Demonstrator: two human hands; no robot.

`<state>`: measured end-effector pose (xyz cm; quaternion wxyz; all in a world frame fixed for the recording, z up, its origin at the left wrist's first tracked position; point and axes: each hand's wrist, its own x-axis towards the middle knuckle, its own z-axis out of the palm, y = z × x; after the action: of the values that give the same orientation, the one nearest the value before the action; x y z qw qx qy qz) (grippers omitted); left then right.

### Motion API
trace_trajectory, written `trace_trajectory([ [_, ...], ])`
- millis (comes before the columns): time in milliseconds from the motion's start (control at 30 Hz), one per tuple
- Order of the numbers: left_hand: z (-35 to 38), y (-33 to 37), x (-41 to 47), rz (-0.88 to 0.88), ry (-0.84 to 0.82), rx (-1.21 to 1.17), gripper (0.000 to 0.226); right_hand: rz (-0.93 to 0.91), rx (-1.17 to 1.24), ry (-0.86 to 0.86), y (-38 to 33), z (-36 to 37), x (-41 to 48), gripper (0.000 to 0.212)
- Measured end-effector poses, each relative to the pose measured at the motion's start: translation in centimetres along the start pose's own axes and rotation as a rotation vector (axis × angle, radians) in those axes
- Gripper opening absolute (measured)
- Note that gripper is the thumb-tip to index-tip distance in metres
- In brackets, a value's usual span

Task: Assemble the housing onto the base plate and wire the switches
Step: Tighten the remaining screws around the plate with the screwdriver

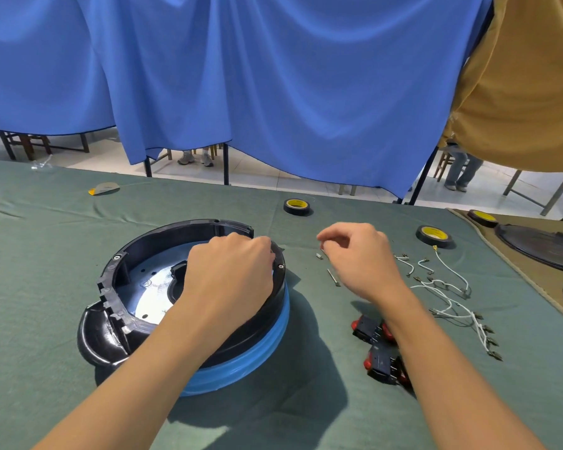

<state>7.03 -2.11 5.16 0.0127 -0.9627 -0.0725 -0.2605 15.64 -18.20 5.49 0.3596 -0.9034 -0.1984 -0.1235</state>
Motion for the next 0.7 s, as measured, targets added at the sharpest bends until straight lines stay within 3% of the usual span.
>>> trace_trajectory([
  [100,-0.5,0.9,-0.6,0.015,-0.043,0.041,0.039,0.062,-0.364,-0.198,1.5,0.5,-0.1,0.033],
  [200,-0.4,2.2,-1.3,0.046,-0.052,0.123,0.044,0.086,-0.496,-0.328,2.1,1.8,-0.5,0.033],
  [300,0.1,3.0,-2.0,0.028,-0.065,0.154,0.037,0.119,-0.54,-0.285,2.4,2.9,-0.9,0.013],
  [400,-0.4,3.5,-2.6,0.034,-0.169,0.269,0.047,0.11,-0.543,-0.178,2.3,3.2,-1.2,0.005],
  [533,0.1,4.2,-3.0,0.08,-0.093,0.275,0.034,0.065,-0.535,-0.103,2.2,3.5,-1.1,0.011],
  [700,0.3,4.4,-3.5,0.122,-0.056,0.326,0.04,0.072,-0.51,-0.095,2.0,3.7,-1.3,0.023],
])
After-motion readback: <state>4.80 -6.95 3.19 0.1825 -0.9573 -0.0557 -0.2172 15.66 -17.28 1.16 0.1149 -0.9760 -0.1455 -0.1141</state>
